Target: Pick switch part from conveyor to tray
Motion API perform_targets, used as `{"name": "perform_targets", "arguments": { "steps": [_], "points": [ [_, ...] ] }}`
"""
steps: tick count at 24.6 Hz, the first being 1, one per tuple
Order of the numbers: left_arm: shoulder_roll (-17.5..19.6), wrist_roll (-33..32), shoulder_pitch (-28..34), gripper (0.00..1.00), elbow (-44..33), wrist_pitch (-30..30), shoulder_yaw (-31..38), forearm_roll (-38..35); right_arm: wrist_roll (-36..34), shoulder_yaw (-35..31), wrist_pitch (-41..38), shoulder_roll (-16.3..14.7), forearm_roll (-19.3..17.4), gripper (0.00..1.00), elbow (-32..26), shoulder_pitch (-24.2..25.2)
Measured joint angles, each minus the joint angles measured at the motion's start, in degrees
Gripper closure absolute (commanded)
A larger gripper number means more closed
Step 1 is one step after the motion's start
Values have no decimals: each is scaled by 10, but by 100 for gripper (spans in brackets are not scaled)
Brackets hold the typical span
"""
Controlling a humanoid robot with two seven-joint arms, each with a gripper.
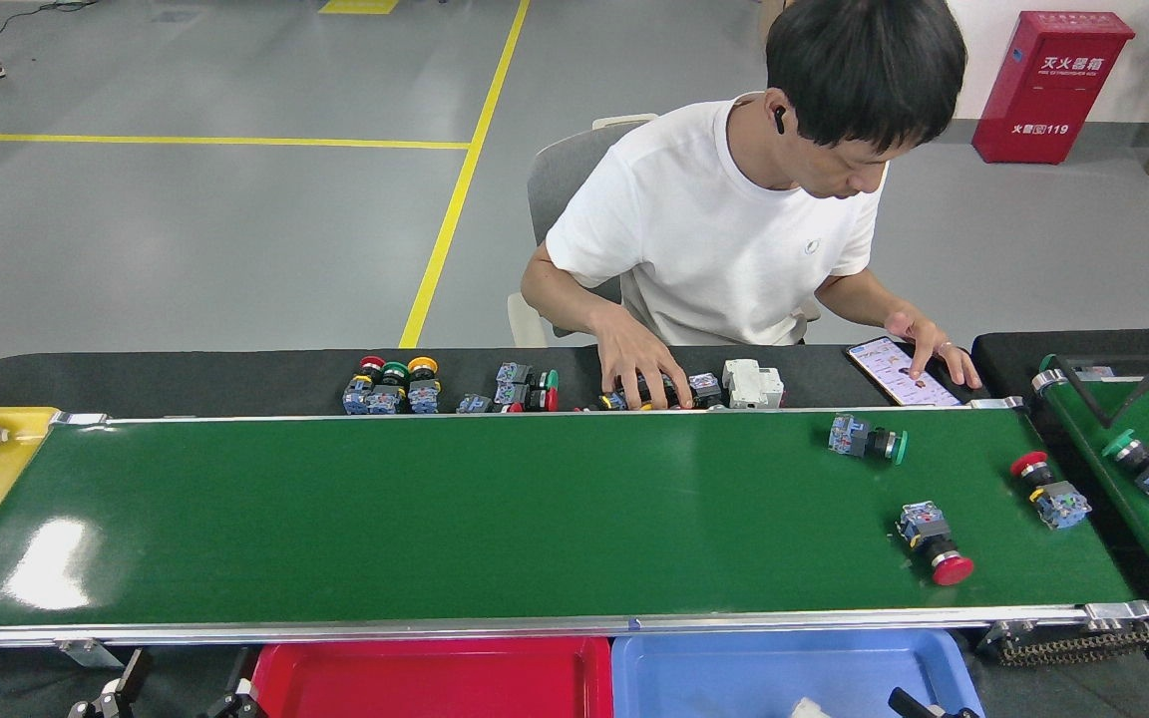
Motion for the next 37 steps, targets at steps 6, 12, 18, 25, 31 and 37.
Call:
{"name": "perform_targets", "arguments": {
  "steps": [6,12,18,25,31,37],
  "points": [
    [0,0,-10,0,0,1,-5,0,27,8,222,16,26,8,13,-145],
    [0,-1,-9,0,0,1,-6,0,-1,65,363,31,95,8,24,-146],
    [0,-1,-7,0,0,1,-4,0,-39,93,380,33,97,8,5,-94],
    [0,-1,-7,0,0,1,-6,0,-34,111,390,49,115,8,27,-116],
    [0,-1,-11,0,0,1,-6,0,-18,146,424,94,164,23,100,-182],
    [0,-2,-11,0,0,1,-6,0,8,189,427,76,153,93,138,-210]
  ]
}}
